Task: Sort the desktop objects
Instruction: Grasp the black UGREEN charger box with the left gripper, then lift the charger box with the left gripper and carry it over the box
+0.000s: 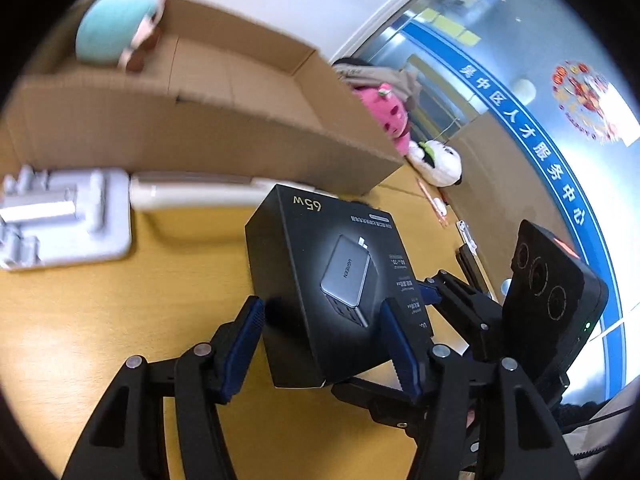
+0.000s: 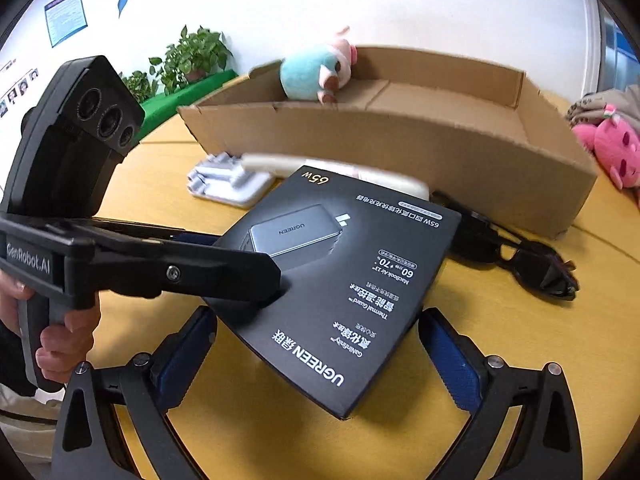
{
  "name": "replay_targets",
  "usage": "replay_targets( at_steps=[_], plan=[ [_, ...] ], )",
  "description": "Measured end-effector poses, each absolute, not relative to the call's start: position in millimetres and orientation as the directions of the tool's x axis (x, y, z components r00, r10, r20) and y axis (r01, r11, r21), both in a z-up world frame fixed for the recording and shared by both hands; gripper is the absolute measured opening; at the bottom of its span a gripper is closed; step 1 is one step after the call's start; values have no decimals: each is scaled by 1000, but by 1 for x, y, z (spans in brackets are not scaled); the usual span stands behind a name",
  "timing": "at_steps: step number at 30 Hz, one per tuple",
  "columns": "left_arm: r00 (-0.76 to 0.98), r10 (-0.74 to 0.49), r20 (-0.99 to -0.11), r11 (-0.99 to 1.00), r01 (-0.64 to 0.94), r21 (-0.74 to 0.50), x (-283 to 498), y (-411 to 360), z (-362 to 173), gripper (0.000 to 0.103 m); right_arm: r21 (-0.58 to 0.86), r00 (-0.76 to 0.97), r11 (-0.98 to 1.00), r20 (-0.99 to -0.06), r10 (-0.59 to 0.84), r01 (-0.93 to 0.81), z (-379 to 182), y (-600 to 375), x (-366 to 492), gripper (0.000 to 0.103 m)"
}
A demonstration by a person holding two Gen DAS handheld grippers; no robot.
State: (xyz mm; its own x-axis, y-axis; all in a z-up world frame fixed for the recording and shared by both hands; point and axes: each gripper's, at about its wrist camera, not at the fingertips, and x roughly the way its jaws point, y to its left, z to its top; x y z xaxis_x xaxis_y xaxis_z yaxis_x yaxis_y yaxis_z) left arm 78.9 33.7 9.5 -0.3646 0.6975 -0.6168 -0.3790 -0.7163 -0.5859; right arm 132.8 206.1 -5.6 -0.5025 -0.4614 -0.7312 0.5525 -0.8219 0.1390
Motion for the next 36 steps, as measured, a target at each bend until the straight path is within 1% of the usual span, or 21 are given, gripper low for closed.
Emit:
replay_targets(
  at_steps=[6,13,18,27,32,36],
  plan=[
    [-457,696,-554,-718,-428,-549,91,27,54,59,98,-596,-821,-640,-485,563,35,207,151,103],
    [-542,673,-504,-739,-474,-478,96,23,95,59,9,-680,-816,-548,-488,578,73,198,162,103],
    [-588,651,-480,-759,-494,-424,93,13,119,59,-30,-691,-799,-521,-500,601,91,190,156,103],
    [-637,650,-415,-759,-520,-391,77,1,156,59,-60,-715,-786,-462,-524,615,128,183,134,103],
    [-642,650,-406,-760,-538,-365,63,3,171,59,-66,-720,-783,-448,-531,618,143,181,118,103],
    [-637,660,-398,-751,-548,-369,43,3,180,59,-77,-730,-787,-438,-525,613,155,179,103,103]
  ],
)
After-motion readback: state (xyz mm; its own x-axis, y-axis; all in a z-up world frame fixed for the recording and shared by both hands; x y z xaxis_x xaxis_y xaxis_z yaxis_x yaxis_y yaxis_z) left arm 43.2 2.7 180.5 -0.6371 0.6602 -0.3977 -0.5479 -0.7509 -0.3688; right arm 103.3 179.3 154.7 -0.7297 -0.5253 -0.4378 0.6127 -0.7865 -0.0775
